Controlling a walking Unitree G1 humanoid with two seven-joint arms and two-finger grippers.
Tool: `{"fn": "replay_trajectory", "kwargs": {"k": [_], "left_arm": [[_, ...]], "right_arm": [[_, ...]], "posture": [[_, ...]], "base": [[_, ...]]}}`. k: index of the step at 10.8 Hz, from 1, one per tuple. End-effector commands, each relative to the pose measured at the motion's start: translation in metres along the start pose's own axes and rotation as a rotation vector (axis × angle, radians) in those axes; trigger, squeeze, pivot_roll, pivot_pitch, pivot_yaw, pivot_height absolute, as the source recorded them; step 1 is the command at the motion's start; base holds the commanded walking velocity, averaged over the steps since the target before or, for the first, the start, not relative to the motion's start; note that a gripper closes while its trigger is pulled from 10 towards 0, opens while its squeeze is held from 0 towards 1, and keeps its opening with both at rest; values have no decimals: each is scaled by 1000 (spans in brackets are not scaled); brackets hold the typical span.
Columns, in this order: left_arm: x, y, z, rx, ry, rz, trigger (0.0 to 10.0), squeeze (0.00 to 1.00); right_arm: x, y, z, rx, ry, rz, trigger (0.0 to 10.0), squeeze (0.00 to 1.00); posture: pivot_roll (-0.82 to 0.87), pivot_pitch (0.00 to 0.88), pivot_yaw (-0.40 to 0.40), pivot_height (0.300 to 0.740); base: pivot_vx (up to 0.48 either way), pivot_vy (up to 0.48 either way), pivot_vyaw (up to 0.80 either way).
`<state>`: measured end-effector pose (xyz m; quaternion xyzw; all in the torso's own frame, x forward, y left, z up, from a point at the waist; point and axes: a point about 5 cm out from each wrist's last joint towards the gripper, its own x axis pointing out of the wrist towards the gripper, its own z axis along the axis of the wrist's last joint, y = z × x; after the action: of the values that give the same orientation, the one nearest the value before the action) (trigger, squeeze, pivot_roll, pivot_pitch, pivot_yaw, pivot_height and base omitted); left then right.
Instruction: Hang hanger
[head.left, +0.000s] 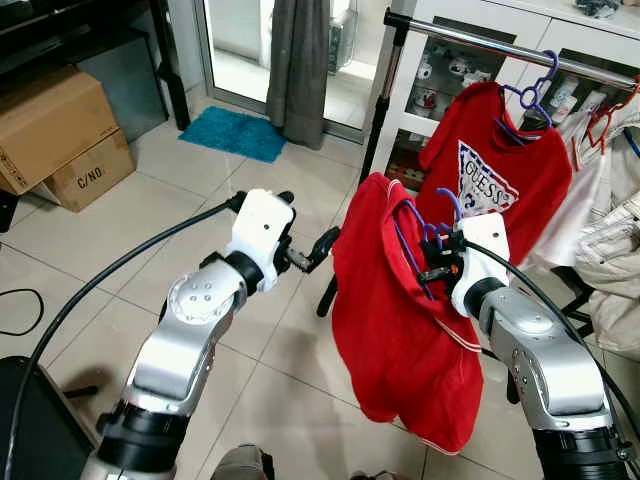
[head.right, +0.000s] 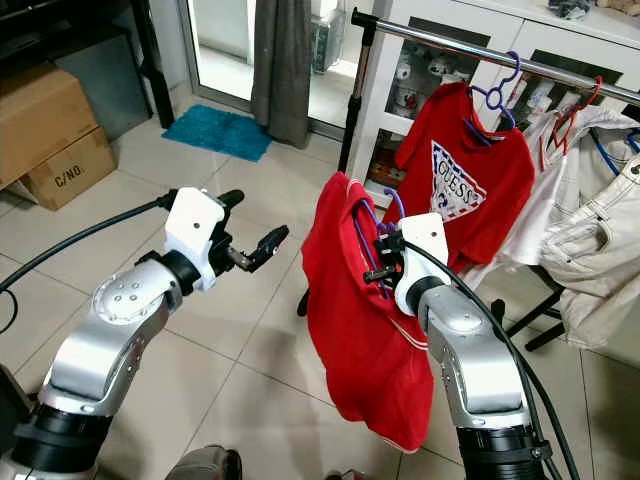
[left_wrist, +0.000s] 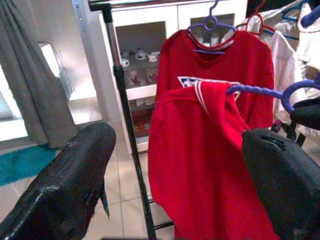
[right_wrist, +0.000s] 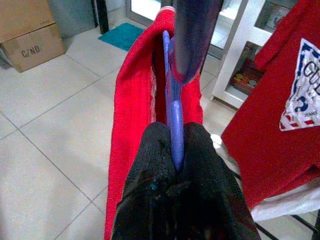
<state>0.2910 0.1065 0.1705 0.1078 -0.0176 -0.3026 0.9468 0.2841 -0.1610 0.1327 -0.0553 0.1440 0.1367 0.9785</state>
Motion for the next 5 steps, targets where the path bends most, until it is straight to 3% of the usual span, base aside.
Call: {"fn": "replay_trajectory", "kwargs": {"k": [1, 4, 5], "left_arm": [[4, -4, 1, 15, -1, -27, 10000, 1000], [12, 1, 14, 74, -30, -2, 10000, 1000], [16, 3, 16, 73, -38, 8, 10000, 514]], "right_arm": [[-3, -4, 17, -14, -79, -5, 0, 0], [-3, 2, 24, -26, -109, 54, 0, 0], [-2, 3, 24, -27, -114, 62, 0, 0]], "posture": [[119, 18, -88, 740], [112, 11, -83, 740], [112, 9, -80, 740]], "base": [[0, 0, 0], [0, 0, 0], [0, 0, 0]]}}
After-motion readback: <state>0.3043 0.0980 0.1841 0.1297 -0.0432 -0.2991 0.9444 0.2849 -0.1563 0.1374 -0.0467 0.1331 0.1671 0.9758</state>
